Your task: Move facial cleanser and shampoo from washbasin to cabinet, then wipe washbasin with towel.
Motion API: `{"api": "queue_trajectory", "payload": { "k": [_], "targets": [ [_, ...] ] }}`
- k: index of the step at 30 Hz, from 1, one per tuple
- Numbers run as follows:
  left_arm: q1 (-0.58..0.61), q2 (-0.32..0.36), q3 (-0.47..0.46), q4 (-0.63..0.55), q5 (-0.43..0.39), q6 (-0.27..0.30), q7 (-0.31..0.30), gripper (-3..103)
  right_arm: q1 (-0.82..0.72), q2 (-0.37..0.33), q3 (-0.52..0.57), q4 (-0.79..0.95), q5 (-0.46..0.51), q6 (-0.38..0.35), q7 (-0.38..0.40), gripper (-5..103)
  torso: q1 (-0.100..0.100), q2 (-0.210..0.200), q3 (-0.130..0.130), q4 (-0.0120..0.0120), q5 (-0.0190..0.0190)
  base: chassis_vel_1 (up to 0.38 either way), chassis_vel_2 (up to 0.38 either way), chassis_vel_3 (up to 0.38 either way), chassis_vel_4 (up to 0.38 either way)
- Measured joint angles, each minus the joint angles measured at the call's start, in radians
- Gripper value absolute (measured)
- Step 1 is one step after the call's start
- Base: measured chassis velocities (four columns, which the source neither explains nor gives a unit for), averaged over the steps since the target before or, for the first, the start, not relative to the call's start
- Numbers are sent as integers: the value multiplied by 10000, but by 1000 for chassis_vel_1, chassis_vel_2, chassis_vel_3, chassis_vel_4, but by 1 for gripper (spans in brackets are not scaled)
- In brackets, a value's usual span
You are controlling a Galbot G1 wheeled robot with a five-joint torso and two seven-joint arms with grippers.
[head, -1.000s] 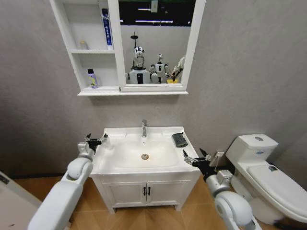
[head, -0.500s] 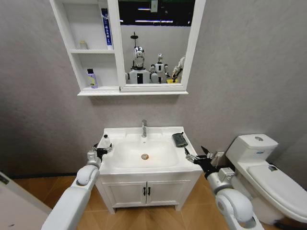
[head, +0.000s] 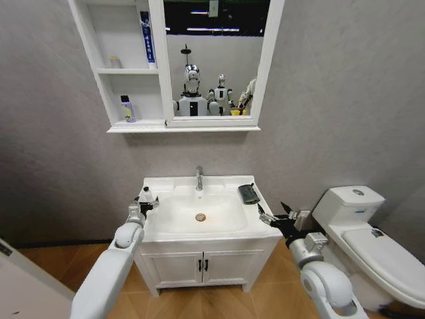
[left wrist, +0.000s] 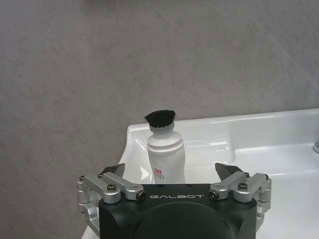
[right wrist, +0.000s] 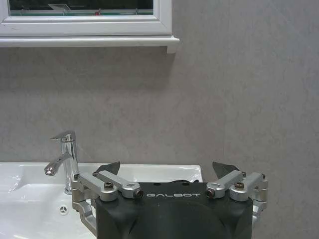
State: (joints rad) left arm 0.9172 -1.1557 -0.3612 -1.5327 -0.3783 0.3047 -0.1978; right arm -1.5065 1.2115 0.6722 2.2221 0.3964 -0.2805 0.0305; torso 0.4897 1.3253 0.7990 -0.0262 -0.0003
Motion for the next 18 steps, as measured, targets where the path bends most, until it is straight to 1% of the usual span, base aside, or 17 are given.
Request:
{"api": "queue_trajectory", "payload": {
  "k": [2,3,5,6,9,12,13,15,18],
  "targets": [
    [0,0,0,0,0,0,0,103,0,0,0,0,0,0,0,100,0,0,0,0,0,0,0,0,0],
    [-95,-42,22,77,27,-2,-8,95,0,-15,1,-33,0,23,-2,100,0,0,0,0,0,0,0,0,0],
    [-313,-135,82,235,50,-55,-53,74,24,-96,5,-66,31,51,-8,100,0,0,0,-1,0,0,0,0,0],
    [-316,-136,84,239,49,-55,-54,68,29,-118,15,-66,51,51,-7,100,0,0,0,0,0,0,0,0,0],
    [-316,-135,83,239,46,-55,-54,68,30,-142,30,-67,68,51,-8,100,0,0,0,1,0,0,0,0,0],
    [-251,-99,67,230,26,-55,-44,52,28,-213,54,-65,92,52,-4,100,0,0,0,0,0,0,0,0,0],
    [-251,-99,67,230,26,-55,-44,52,28,-213,54,-65,92,52,-4,100,0,0,0,0,0,0,0,0,0],
    [-225,-58,38,201,-7,-56,-35,41,37,-222,32,-65,93,53,5,100,0,1,0,1,0,0,0,0,0],
    [-222,-42,26,174,-26,-56,-34,38,51,-221,11,-64,91,53,10,100,0,0,0,1,-2,0,0,0,0]
  ]
}}
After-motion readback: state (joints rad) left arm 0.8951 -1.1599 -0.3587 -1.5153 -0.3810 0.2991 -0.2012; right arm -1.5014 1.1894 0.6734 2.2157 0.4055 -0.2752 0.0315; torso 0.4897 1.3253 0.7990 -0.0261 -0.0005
